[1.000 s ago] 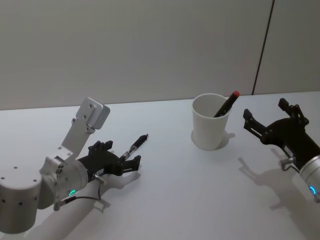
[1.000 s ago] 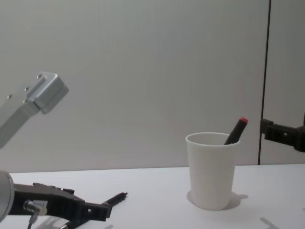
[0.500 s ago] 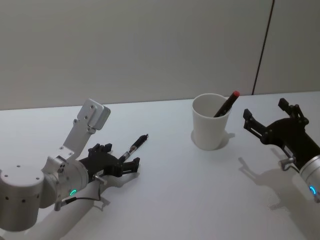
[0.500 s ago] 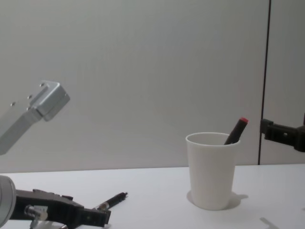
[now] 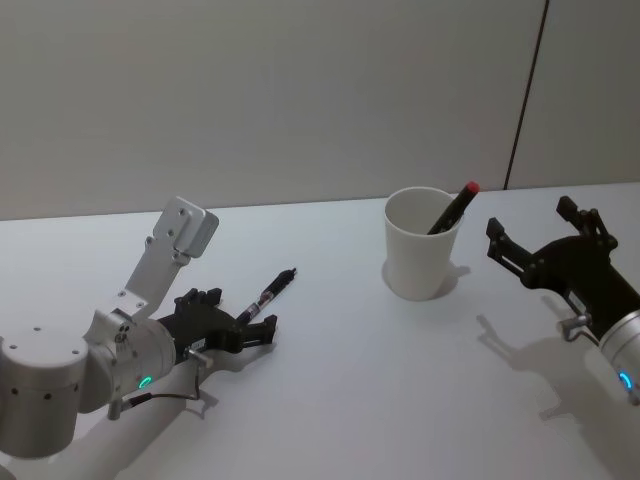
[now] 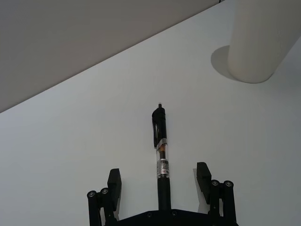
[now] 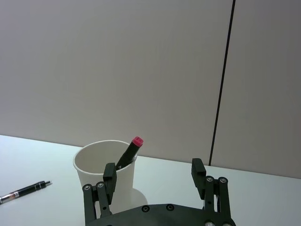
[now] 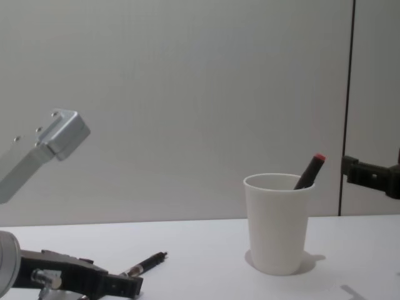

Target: Place the pen into the pen holder.

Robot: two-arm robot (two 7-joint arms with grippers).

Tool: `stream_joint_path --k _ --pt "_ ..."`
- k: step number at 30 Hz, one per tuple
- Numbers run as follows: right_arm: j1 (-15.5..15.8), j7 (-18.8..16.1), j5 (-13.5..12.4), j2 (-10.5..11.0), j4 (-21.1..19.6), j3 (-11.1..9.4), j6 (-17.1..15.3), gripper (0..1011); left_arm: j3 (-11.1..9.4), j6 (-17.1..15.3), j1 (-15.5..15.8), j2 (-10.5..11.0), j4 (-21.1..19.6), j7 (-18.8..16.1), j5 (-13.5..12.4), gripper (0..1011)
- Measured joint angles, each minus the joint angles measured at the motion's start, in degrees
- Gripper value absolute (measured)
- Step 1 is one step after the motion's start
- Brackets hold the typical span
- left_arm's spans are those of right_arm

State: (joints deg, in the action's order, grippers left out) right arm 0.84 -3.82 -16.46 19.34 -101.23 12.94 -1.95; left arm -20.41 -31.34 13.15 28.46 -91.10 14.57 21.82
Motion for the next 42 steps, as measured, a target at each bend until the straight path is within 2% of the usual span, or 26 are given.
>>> stream_joint_path --k 24,42 --pt "0.0 0.0 0.0 0.0 0.0 0.0 0.0 1002 0.2 -1.7 0.3 -0.1 -0.1 0.4 0.0 1001" --pt "0.0 0.0 0.0 0.0 0.0 0.0 0.0 1002 0.2 -1.5 -0.6 0.0 -1.5 0.1 0.9 1001"
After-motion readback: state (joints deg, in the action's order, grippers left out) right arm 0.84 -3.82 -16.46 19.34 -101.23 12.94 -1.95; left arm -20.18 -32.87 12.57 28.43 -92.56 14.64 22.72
